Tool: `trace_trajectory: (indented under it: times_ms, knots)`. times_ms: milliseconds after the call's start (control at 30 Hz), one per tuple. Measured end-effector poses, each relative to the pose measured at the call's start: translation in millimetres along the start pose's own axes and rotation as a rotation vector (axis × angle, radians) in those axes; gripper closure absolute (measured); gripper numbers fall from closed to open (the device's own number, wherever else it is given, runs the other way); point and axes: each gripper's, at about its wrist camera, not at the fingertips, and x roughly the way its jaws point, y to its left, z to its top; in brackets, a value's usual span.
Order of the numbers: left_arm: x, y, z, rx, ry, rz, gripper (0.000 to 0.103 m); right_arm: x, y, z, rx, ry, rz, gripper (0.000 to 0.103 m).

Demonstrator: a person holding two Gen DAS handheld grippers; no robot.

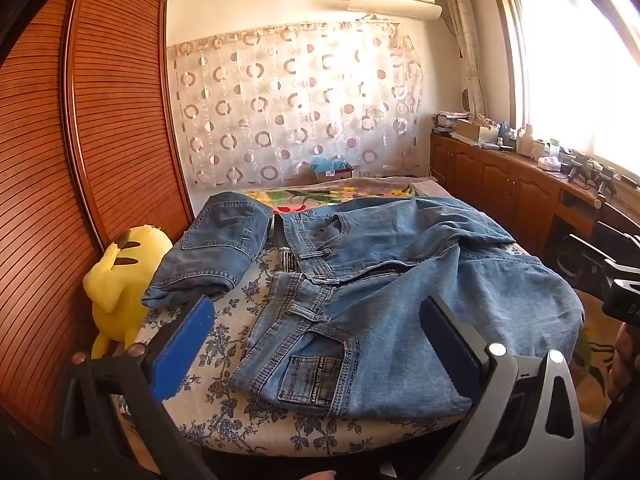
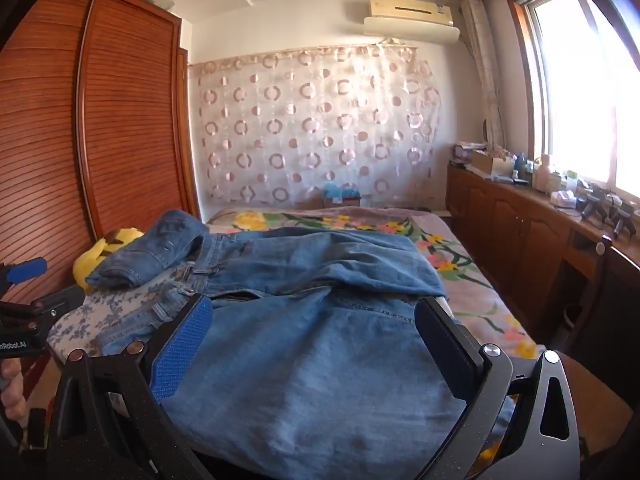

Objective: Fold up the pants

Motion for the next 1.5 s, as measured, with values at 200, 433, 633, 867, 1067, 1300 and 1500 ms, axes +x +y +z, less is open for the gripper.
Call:
trace_trajectory:
  times_ms: [200,433,633,867,1067,1300,1500]
  knots:
    - [-2.8,-2.5,1.3,-0.004,-0.009,-0.004,0.0,-1.7,-1.7,0.1,0.001,-0.002,-0.005,0.0]
    - [-3.3,-1.5,1.6,-0.005,-0.009,-0.006,0.0,-2.0,-1.2,-0.2,0.0,-0.001,-0.004,0.0]
    - [-3.5,-1.8,2.0,-0.006,-0.01,-0.005,0.0,-1.4,0.1,-0.4,-0.001,-0.002,-0.005,0.0]
    - [-4.5,-2.4,2.2,-0.006,-0.01,-0.005,0.0,-1.6,0.7,-0.2,-0.002,-0.002,-0.007,0.0]
    - [-4.5,-2.3,1.9,-0.006,-0.012,-0.005,0.0,-2.0,0.6,-0.6,-0.002,-0.003,-0.006,0.0]
    - [-5.5,-2.6,2.3,-0.007,-0.013,-0.006,0.0,-2.4,0.9,-0.7,-0.002,-0.003,-0.005,0.0]
    - [-5.0,-2.0,1.9,-0.007,-0.014,-0.006,0.0,-1.9,1.5,-0.7,-0.002,-0.003,-0.007,0.0]
